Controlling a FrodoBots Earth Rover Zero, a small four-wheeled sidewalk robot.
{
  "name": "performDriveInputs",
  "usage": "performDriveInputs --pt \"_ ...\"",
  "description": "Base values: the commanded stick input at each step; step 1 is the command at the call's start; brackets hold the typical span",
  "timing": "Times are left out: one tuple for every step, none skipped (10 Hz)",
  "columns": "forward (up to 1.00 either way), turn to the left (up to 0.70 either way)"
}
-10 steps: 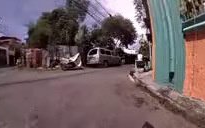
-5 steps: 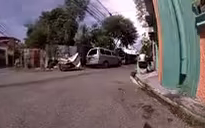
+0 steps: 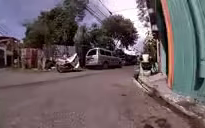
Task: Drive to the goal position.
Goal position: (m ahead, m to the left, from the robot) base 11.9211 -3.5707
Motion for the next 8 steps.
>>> performDriveInputs --pt "0.70 0.00" --pt "0.70 0.00" --pt "0.70 0.00" --pt "0.70 0.00" --pt "0.70 0.00" --pt "0.70 0.00" --pt "0.70 0.00" --pt "0.70 0.00"
